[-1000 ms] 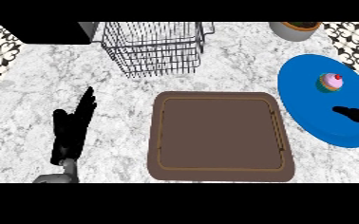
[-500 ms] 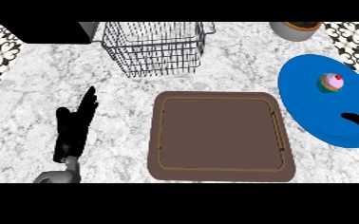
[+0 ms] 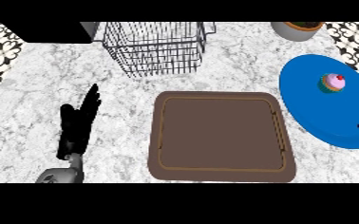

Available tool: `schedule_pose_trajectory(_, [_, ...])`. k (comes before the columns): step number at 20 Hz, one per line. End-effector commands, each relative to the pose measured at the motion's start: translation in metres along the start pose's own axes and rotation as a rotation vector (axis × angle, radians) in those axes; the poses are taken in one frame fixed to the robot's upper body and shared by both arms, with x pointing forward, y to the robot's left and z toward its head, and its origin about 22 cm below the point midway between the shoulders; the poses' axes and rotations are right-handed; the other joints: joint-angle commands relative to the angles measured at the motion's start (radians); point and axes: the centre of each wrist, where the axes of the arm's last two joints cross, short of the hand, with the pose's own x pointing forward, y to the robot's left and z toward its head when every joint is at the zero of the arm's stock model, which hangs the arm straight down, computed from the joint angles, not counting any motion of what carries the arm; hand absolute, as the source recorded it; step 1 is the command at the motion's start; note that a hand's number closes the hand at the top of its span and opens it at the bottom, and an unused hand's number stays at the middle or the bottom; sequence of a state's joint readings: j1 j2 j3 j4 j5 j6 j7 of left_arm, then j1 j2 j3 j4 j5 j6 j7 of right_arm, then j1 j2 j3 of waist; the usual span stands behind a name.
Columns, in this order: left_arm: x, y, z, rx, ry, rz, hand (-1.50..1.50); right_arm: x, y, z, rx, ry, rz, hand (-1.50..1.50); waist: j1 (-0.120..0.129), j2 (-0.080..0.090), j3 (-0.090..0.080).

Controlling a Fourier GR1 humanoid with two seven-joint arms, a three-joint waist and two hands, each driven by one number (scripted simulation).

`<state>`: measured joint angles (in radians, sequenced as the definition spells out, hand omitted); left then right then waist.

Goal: Pick the cupcake from the tray and place it in the plate

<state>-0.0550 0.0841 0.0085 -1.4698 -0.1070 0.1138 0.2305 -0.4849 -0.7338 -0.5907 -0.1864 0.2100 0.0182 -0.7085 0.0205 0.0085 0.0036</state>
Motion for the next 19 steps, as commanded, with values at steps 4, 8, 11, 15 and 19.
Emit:
schedule_pose_trajectory(4, [-0.002, 0.010, 0.016, -0.010, -0.006, 0.006, 0.00, -0.020, -0.030, 0.024, -0.074, -0.013, -0.037, -1.50, 0.002, -0.001, 0.001])
schedule_pose_trajectory(8, [-0.003, -0.015, 0.004, 0.009, -0.009, 0.005, 0.00, -0.010, -0.037, 0.015, -0.111, 0.021, -0.035, -1.50, -0.001, 0.001, 0.001])
schedule_pose_trajectory(11, [0.003, -0.007, 0.006, -0.006, 0.004, -0.009, 0.00, -0.015, -0.040, 0.021, -0.145, 0.054, 0.007, -1.50, 0.004, 0.002, 0.002])
schedule_pose_trajectory(15, [-0.005, -0.003, 0.007, -0.010, 0.012, 0.019, 0.00, -0.022, -0.033, 0.028, -0.157, 0.047, 0.045, -1.50, 0.008, 0.002, 0.002])
schedule_pose_trajectory(19, [0.011, 0.001, 0.005, -0.014, 0.001, 0.001, 0.00, -0.021, -0.042, 0.028, -0.170, 0.061, 0.074, -1.50, 0.005, 0.001, 0.002])
